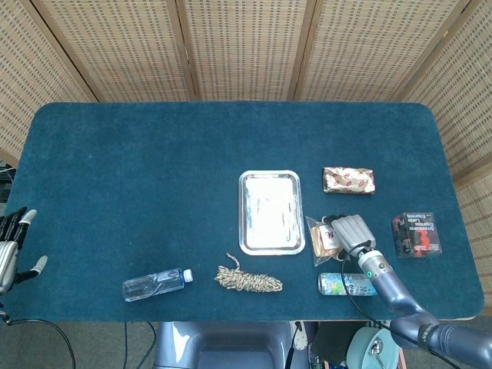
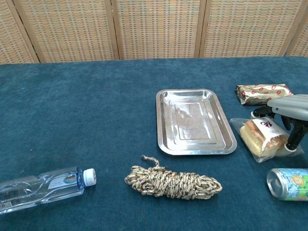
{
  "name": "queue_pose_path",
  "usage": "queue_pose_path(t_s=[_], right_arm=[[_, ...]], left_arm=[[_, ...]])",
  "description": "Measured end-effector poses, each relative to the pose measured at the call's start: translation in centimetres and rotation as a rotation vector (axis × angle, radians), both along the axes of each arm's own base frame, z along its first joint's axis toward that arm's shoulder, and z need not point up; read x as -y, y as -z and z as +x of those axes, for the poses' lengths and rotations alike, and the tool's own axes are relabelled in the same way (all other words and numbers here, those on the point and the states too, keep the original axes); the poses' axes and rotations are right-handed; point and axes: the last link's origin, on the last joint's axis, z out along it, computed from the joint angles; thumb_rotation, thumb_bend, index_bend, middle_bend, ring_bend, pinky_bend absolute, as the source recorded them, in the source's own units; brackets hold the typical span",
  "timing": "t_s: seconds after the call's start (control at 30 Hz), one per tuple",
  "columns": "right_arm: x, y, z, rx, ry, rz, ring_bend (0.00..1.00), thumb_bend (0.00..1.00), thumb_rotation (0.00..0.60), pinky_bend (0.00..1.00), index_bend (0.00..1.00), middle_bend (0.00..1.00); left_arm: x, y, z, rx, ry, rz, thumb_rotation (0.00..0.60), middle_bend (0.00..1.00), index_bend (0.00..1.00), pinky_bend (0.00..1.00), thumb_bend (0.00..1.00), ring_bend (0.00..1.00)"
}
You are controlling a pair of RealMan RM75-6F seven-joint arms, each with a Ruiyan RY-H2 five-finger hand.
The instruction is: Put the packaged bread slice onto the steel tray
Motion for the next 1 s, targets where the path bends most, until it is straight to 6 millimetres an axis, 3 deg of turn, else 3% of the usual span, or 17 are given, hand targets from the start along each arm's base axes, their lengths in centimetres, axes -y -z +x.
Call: queue_pose_path(t_s=[1.0], right_arm=[[1.0,-1.7,6.3,-0.135,-0.15,-0.006,0.39,0.15,0.6,0.54,0.44,0.46]], left_arm=[[-0.1,-0.1,-0.1,0.012,0.016,-0.003,0.6,0.0,0.0,0.0,0.32,0.0]])
